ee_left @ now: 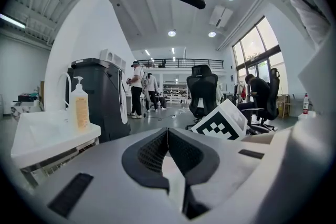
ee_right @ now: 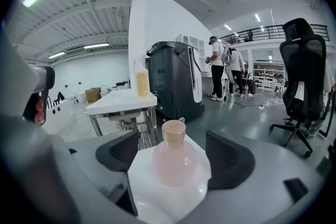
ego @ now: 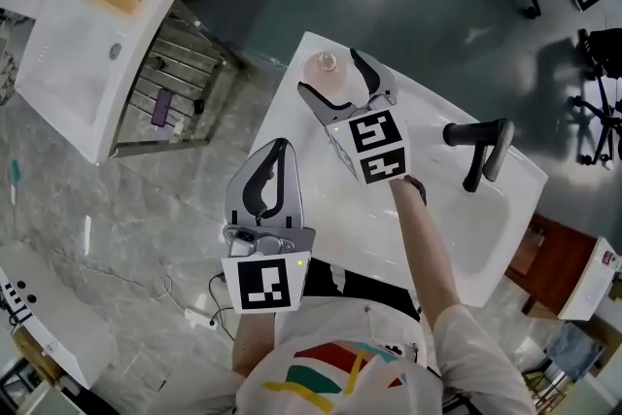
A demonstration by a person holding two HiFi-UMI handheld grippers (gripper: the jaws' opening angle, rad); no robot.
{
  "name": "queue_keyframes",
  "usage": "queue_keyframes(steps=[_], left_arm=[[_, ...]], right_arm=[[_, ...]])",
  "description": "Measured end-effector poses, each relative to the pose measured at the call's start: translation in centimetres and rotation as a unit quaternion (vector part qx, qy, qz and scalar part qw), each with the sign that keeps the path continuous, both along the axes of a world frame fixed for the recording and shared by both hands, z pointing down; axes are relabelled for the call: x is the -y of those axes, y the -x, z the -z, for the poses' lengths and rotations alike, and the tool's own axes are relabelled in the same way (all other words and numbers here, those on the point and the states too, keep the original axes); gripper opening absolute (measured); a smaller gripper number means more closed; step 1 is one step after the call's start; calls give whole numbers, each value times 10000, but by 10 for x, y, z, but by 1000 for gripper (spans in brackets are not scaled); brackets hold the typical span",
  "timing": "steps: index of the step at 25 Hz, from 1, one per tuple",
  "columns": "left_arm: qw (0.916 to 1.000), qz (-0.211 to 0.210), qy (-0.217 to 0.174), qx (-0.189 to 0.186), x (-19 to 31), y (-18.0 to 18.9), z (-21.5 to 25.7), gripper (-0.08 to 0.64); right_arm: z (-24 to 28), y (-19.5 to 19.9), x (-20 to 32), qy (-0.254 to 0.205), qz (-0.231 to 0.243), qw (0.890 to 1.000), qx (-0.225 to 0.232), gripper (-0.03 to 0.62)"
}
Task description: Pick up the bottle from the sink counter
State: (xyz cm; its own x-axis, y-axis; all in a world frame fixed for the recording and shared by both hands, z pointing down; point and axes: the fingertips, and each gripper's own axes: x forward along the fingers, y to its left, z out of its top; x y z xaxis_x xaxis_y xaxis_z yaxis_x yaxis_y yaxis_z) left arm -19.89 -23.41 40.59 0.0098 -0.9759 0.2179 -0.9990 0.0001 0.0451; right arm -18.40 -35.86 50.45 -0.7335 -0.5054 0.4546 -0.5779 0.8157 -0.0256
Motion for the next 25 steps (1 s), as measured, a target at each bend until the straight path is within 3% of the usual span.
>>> queue_keyframes(steps=[14, 19, 25], left_arm=[[9991, 302, 276, -111, -3, 18, -34, 18], [9987, 366, 248, -245, -2, 19, -36, 18], [9987, 413, 261, -129, -1, 20, -36, 18]], right_arm=[[-55, 13, 13, 414, 98, 9987, -285, 387], [-60, 13, 13, 384, 89, 9983, -434, 387], [-62, 15, 15, 276, -54, 9974, -660, 387]])
